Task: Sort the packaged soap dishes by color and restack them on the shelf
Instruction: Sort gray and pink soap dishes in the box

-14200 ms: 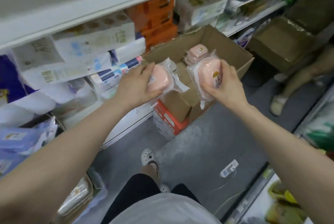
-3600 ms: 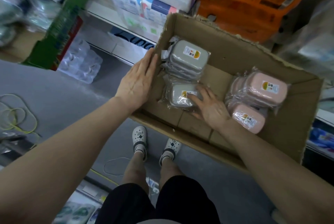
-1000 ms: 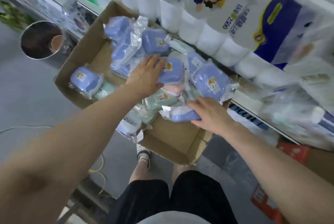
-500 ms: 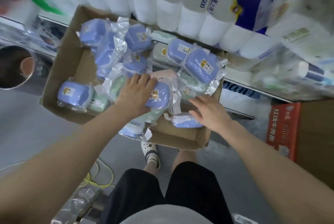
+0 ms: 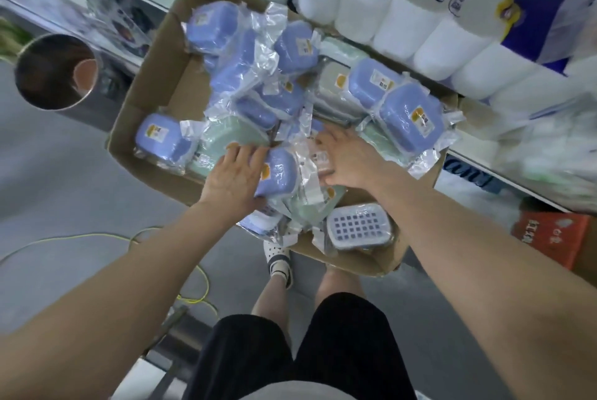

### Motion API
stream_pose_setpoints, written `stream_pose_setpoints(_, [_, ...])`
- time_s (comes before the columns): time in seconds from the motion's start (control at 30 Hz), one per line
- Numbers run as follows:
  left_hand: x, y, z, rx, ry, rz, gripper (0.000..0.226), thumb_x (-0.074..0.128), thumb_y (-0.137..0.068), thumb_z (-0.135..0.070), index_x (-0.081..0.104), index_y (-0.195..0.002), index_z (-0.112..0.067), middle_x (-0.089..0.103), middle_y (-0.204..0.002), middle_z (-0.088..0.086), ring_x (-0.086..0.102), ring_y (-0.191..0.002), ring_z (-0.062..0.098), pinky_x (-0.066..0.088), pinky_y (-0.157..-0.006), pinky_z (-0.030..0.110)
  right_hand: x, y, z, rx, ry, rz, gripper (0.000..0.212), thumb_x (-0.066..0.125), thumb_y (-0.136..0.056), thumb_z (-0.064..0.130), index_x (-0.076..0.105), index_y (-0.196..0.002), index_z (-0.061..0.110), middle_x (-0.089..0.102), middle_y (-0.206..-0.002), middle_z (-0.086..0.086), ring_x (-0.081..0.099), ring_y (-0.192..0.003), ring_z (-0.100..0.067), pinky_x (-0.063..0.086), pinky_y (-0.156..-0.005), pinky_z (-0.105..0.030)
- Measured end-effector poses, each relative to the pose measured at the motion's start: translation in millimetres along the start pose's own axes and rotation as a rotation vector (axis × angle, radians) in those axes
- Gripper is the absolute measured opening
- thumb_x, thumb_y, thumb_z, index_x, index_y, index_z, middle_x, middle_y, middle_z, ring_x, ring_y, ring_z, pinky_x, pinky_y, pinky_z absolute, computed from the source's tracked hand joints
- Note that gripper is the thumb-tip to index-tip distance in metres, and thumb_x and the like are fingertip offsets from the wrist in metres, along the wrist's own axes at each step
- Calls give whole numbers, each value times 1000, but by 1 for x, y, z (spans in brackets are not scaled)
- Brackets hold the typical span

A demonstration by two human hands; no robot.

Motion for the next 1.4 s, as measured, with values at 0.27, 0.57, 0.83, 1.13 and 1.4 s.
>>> stream_pose_setpoints(0.27, [-39, -27, -27, 54, 50, -170, 82, 48, -86, -63, 38, -142, -2, 45, -136, 20, 43, -124, 38, 40, -104, 47, -32, 61, -26, -10, 147, -455, 82, 74, -63, 65, 52, -126, 18, 59, -120, -5, 51, -112, -34, 43, -91, -44])
stream_pose_setpoints(0.57, [-66, -168, -79, 192, 72, -82, 79, 70, -83, -27, 28, -146, -4, 32, -149, 17, 28, -139, 33, 25, -114, 40, -66, 105, -99, 93, 218, -550, 90, 79, -66, 51, 43, -141, 19, 49, -134, -6, 38, -129, -37, 34, -104, -49])
stream_pose_setpoints(0.83, [-27, -234, -80, 231, -159, 37, 105, 74, -75, -45, 14, -150, -1, 31, -149, 17, 32, -134, 35, 22, -113, 42, -38, 93, -107, 6, 138, -523, 85, 82, -67, 33, 43, -140, 11, 42, -132, -15, 41, -125, -34, 36, -109, -46])
stream_pose_setpoints(1.13, [-52, -175, -72, 80, -186, 16, 112, 76, -62, -58, 22, -143, -4, 43, -133, 21, 40, -119, 39, 35, -101, 46, -28, 101, -98, 30, 83, -441, 86, 81, -64, 37, 44, -139, 13, 44, -129, -11, 43, -120, -31, 45, -98, -46])
stream_pose_setpoints(1.4, [-79, -70, -37, 53, -215, -11, 83, 73, -63, -51, 43, -128, -7, 44, -122, 16, 40, -112, 34, 37, -96, 39, -28, 129, -71, 158, 85, -443, 90, 78, -62, 55, 45, -136, 15, 52, -126, -8, 46, -120, -33, 41, -99, -46])
Point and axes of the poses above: each hand's wrist, its own y-axis away from the middle knuckle, its own x-axis out of the palm, z = x × y, the point moved 7 cm from there along -y, towards the middle knuckle
